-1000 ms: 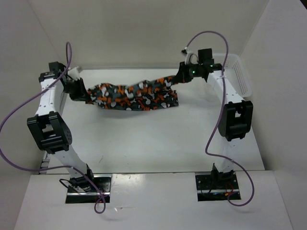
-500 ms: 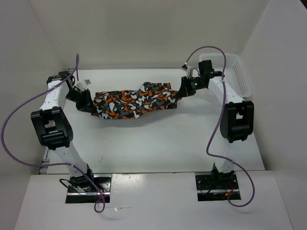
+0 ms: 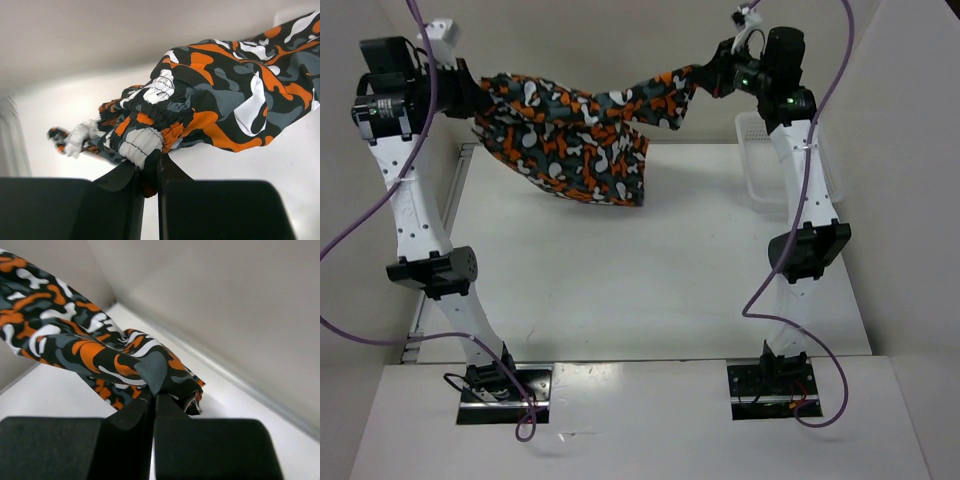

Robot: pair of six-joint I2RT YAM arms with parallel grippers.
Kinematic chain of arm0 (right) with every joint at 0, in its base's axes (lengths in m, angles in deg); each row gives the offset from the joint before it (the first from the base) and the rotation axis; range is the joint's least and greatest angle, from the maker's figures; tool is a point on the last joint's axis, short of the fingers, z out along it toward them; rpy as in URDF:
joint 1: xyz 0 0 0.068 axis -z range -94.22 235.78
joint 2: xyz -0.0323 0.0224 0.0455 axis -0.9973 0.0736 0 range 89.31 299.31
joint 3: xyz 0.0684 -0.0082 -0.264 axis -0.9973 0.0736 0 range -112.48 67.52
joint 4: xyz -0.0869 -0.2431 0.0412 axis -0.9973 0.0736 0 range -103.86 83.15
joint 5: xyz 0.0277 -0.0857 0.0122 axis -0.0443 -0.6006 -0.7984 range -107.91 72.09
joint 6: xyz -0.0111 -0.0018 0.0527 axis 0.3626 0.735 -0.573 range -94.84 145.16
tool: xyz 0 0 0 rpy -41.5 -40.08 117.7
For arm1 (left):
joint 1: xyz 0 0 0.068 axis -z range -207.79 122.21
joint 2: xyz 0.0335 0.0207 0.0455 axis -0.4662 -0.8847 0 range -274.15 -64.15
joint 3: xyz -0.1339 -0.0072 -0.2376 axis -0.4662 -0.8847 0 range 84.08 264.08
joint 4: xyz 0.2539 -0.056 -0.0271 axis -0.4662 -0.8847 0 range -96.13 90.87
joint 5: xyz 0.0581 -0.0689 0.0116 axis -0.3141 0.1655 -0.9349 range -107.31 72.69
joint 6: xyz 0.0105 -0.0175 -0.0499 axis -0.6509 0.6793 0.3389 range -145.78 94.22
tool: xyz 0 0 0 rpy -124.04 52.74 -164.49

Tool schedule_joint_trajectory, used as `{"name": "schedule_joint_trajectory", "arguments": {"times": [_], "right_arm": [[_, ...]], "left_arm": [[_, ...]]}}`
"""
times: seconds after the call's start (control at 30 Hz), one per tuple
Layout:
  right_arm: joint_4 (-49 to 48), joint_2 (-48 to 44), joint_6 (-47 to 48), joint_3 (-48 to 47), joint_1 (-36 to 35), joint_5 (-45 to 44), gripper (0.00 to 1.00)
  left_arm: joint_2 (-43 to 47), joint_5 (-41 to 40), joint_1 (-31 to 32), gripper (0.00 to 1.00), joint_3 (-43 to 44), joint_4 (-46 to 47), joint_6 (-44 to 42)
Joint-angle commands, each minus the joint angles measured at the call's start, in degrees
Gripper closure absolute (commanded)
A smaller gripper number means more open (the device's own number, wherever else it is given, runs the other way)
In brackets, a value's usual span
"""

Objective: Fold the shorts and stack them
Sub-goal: Flatten the shorts out

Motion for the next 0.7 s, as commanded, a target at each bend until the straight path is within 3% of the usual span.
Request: {"name": "schedule_joint_trajectory", "arguments": {"times": [0.0,0.1,0.2,0.3,0.33,0.43,0.47,0.5,0.53,0.6,0.67], "right_arm": [[-3.02,-2.73,-1.55,-7.9,0.28,-2.55,1.0],[0.04,-4.41,1.52,-6.27,0.81,-3.96,1.0],[3.04,-8.71,5.73,2.51,0.81,-1.77,1.0],[6.37,-13.98,11.18,12.6,0.81,0.34,1.0],[7.52,-16.95,15.81,15.17,0.81,0.35,1.0],[13.82,-23.28,24.17,28.26,-1.12,-0.96,1.0],[15.34,-24.96,30.56,36.99,-2.08,-2.45,1.0],[17.27,-26.63,33.58,41.87,-4.53,-6.38,1.0],[18.07,-29.96,36.31,51.22,-5.86,-8.33,1.0],[19.65,-32.7,42.56,59.54,-9.45,-12.11,1.0],[21.76,-35.25,46.33,68.08,-10.96,-13.18,1.0]], "left_arm": [[1.58,-0.94,-0.26,0.94,4.23,3.71,-0.23],[2.81,3.17,-0.26,0.86,-2.07,1.79,-0.23],[4.74,4.85,-0.26,0.84,-8.84,-1.55,-0.23],[8.17,5.91,-0.26,0.84,-20.79,-5.07,-0.23],[10.44,5.91,-0.26,0.84,-28.31,-7.16,-0.23],[15.19,0.67,2.89,0.89,-40.82,-9.82,-0.23],[16.43,-1.62,3.78,0.9,-45.56,-9.82,-0.23],[18.87,-5.39,4.57,0.92,-55.0,-10.34,-0.23],[20.2,-7.08,5.79,0.92,-59.62,-10.35,-0.23],[23.27,-10.42,6.86,0.92,-70.85,-10.35,-0.23],[24.69,-15.43,8.53,0.92,-76.08,-10.35,-0.23]]}}
